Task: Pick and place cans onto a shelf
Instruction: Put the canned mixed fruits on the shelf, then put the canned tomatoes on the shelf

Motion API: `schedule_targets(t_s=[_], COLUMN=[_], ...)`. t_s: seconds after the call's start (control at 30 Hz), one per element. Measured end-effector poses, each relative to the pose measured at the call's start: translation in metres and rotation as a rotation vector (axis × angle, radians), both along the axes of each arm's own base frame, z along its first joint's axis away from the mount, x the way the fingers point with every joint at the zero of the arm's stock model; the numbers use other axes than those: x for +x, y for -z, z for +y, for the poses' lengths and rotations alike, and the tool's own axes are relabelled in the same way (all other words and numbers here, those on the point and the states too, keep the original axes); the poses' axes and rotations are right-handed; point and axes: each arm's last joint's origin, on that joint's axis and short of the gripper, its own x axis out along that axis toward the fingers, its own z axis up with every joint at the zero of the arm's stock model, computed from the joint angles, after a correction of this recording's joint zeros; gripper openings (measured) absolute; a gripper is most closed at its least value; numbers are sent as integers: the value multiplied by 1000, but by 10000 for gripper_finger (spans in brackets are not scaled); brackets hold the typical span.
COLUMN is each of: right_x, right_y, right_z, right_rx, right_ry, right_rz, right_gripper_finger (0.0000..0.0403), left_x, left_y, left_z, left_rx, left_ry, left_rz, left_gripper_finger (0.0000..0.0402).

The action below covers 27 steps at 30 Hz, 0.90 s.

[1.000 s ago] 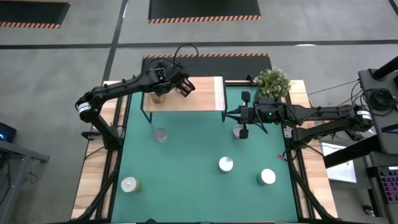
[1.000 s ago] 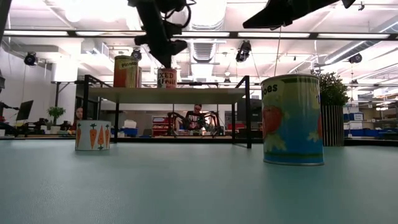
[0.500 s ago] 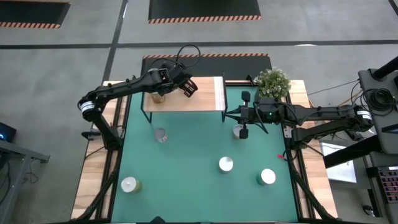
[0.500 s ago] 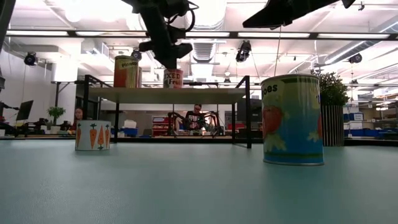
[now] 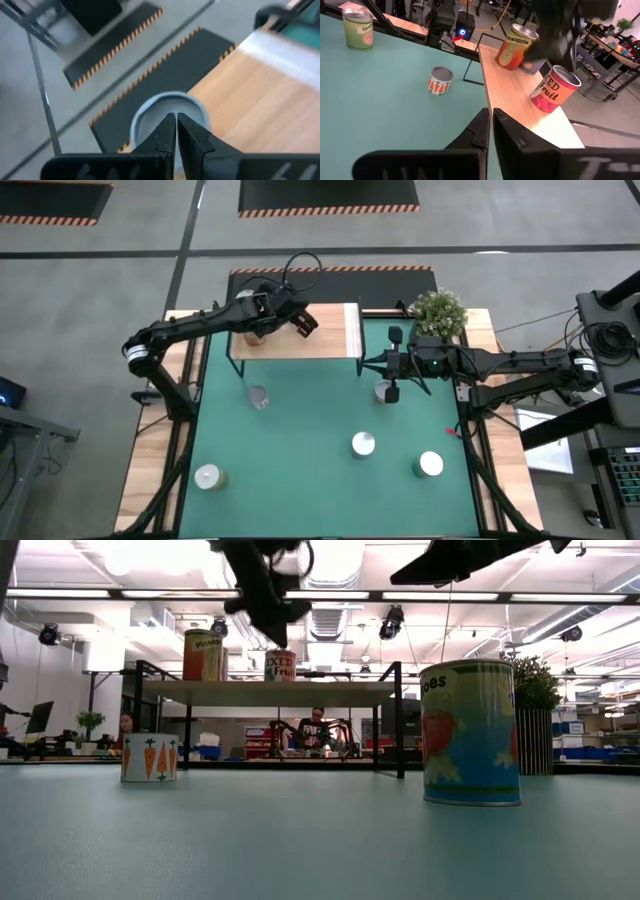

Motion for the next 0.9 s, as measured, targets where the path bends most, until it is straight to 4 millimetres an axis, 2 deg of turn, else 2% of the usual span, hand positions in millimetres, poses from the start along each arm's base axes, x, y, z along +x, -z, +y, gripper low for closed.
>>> schedule_targets(t_s=[0.13,0.27,0.37,0.53,0.7,0.9], right_x=[0,0,0,0,6,22], right_y=[0,0,0,-1,10,27], right_z=[0,0,0,0,4,24], right_rx=[4,35,78,161,277,366], right_ry=[1,9,20,40,50,12], right_rz=[-1,-8,-17,-33,-16,60], right_gripper_finger=[12,12,12,12,12,12], left_x=[-6,-17,-36,-78,-116,-146], left_y=[-21,-34,-29,0,27,50], left_z=[-36,-94,-140,-203,-237,-247], left_rx=[79,119,151,158,153,155], left_ry=[71,276,448,724,919,1026], left_rz=[-16,-44,-90,-216,-354,-459], left_gripper_finger=[0,0,0,0,0,0])
